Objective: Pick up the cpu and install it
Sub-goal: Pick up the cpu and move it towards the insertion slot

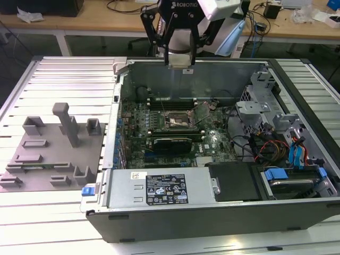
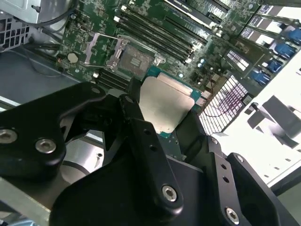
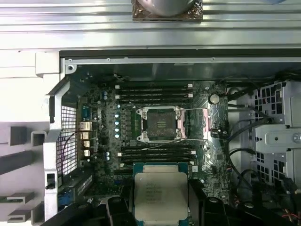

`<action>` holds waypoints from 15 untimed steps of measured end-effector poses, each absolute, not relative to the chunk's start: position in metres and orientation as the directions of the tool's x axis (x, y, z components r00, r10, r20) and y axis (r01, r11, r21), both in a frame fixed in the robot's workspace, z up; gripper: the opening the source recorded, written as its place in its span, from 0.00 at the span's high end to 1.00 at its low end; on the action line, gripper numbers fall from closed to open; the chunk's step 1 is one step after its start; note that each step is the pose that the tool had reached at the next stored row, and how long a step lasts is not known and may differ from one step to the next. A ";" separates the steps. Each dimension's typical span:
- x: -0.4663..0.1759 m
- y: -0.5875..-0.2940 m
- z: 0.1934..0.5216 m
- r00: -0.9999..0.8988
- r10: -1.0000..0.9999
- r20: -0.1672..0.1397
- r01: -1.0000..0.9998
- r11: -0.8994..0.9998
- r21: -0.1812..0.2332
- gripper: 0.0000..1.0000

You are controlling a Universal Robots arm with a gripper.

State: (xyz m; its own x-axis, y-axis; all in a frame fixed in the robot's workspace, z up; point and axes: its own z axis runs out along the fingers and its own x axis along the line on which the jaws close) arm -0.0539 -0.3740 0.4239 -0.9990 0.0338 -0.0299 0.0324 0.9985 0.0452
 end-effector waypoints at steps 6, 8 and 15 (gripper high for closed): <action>-0.053 -0.374 0.410 -0.999 0.034 -0.030 0.032 0.998 0.045 0.45; -0.052 -0.374 0.407 -0.999 0.034 -0.030 0.032 0.998 0.045 0.45; -0.051 -0.374 0.395 -0.999 0.034 -0.030 0.033 0.998 0.045 0.45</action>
State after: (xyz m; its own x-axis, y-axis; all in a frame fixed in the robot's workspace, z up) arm -0.0512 -0.3740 0.3950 -0.9990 0.0339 -0.0298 0.0325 0.9984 0.0452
